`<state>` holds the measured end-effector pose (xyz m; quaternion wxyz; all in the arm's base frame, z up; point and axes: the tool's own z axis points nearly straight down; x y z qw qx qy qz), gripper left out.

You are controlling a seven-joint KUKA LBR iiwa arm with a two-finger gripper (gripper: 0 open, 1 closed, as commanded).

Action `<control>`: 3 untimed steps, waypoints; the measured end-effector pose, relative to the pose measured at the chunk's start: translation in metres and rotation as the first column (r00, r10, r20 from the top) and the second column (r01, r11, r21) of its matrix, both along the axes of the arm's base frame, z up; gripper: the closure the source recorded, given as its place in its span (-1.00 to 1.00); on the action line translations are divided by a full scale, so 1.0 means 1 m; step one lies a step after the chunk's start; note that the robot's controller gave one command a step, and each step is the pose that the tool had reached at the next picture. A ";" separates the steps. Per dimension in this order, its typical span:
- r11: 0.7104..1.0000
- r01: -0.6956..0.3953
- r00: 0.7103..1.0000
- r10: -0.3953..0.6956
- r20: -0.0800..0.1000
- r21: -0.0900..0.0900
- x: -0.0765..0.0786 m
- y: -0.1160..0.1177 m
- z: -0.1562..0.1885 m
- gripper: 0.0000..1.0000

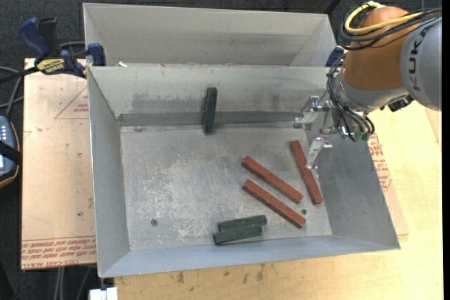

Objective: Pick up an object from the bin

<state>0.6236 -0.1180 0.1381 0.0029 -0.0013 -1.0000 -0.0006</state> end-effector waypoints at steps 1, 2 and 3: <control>1.000 -0.002 1.000 0.002 0.008 -0.001 0.002 0.000 0.005 -1.00; 0.999 0.038 0.999 -0.038 0.018 -0.005 -0.066 0.007 -0.055 1.00; 0.999 0.039 0.999 -0.039 0.027 -0.003 -0.065 0.009 -0.057 -1.00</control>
Offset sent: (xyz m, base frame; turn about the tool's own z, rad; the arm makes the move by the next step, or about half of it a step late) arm -0.0714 0.0091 -0.0631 0.0387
